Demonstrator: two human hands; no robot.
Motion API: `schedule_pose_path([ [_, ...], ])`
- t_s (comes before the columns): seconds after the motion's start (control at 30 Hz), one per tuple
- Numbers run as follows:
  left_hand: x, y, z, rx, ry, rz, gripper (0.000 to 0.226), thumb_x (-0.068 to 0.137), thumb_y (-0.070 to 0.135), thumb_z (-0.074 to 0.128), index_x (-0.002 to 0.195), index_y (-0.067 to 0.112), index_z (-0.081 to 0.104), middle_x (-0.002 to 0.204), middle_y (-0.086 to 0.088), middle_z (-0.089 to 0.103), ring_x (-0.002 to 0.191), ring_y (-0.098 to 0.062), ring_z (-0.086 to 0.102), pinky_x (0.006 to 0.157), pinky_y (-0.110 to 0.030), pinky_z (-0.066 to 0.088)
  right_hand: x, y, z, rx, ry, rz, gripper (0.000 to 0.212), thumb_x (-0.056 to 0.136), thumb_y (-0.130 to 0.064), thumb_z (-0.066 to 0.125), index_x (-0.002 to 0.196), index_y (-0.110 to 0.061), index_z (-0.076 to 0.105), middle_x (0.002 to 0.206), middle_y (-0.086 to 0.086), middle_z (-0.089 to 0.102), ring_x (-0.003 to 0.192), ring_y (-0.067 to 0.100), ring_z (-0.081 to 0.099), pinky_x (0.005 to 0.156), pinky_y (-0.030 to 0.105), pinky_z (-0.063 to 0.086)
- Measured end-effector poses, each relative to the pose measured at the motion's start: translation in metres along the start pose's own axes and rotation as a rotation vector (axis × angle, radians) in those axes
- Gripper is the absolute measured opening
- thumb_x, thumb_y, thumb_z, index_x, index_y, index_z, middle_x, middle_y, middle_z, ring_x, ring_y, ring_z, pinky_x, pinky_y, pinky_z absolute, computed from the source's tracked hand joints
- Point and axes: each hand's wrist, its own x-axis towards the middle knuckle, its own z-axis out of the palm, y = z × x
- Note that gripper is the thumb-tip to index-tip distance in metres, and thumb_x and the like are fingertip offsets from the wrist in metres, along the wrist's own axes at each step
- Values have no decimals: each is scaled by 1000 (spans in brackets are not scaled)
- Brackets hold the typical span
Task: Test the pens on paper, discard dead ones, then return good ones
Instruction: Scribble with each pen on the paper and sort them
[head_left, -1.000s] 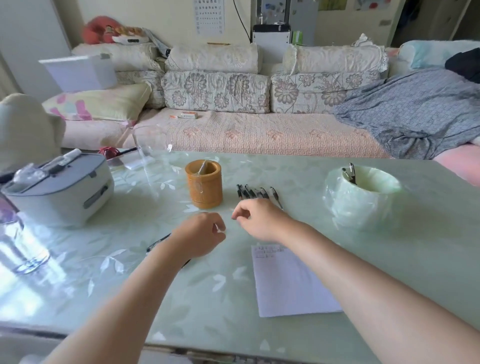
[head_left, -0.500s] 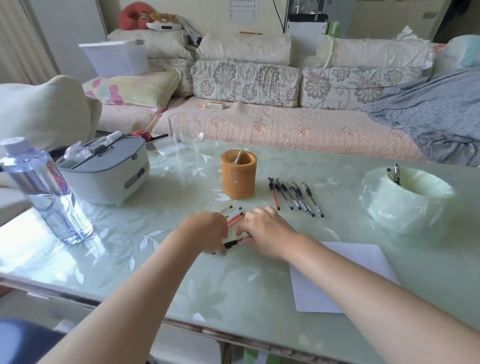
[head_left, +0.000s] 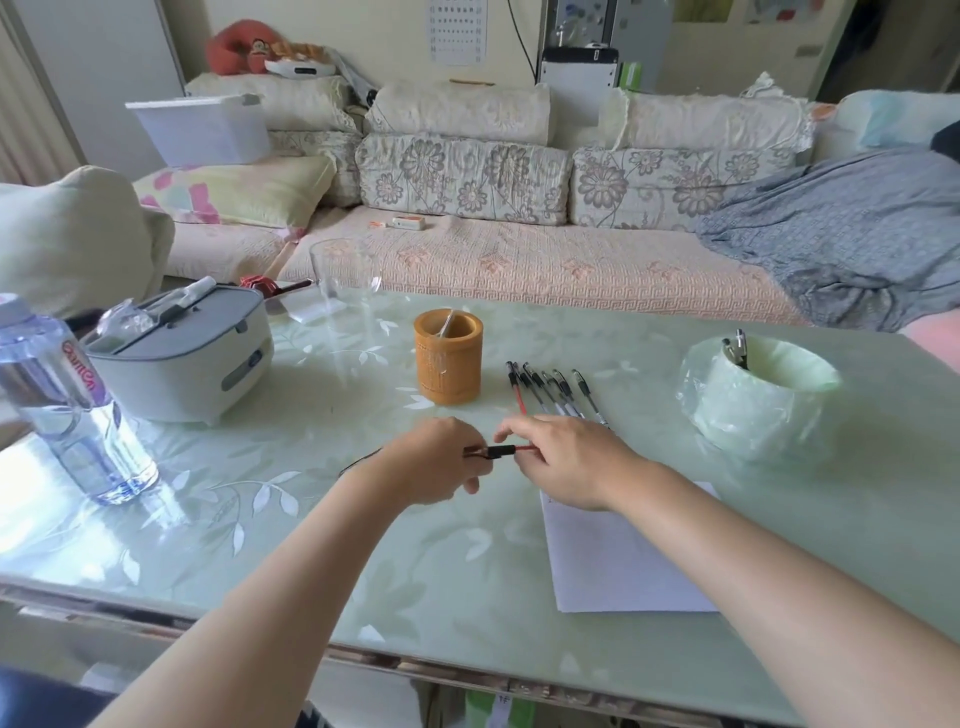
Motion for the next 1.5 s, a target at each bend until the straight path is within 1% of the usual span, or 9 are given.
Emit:
schedule_pose_path([
  [0.2,-1,25,6,-63,-32,105,7,96,31,49,99,25,51,82,13,72,59,-10,67,62,-31,51,-26,21,-12,-17,58,45,27,98,-53,38,116,-51,58,81,-15,63,82,10,56,71,32,47],
  [0.4,10,47,23,-75,54,217,8,92,20,61,93,28,62,90,14,66,70,-7,63,62,-22,45,-51,38,-4,128,75,129,21,99,-26,46,106,-23,66,94,-6,58,90,17,55,81,35,47],
  [0.57,20,58,35,-114,109,257,8,86,24,70,93,25,69,84,14,69,64,9,56,65,-21,46,-56,47,-12,111,67,176,24,99,-38,47,98,-25,67,90,-10,63,83,13,57,76,35,48],
  [0.9,40,59,52,-198,116,226,6,83,23,73,86,28,70,82,12,72,65,2,60,71,-28,54,-53,63,0,-42,120,179,28,99,-42,40,93,-24,60,79,-3,63,77,26,57,65,36,46],
  [1.07,47,52,59,-200,98,211,6,83,21,73,87,24,69,81,12,71,72,-4,64,71,-26,53,-51,68,7,-48,123,165,26,99,-47,41,103,-35,63,74,-8,57,75,22,52,62,31,34],
  [1.2,50,45,62,-205,131,204,8,83,24,73,89,27,69,83,14,71,79,-8,66,75,-28,54,-44,74,11,-3,100,166,28,98,-50,42,105,-36,66,75,-13,57,75,16,52,64,31,36],
  [1.3,51,39,66,-101,180,203,8,87,29,67,95,30,66,81,20,65,77,-4,62,67,-24,49,-40,80,17,107,56,175,27,99,-39,43,117,-34,62,94,-13,66,89,13,61,75,30,44],
  [1.37,51,35,67,8,207,192,9,89,33,62,98,33,63,86,21,63,80,-3,58,63,-23,44,-40,84,18,281,41,190,37,97,-19,43,131,-32,54,91,-17,62,83,-1,58,75,20,43],
  [1.5,54,26,67,147,233,186,12,89,34,58,100,32,62,95,19,62,89,-5,50,66,-26,40,-39,93,22,634,153,229,54,90,6,39,110,-41,56,91,0,58,64,15,53,60,27,47],
])
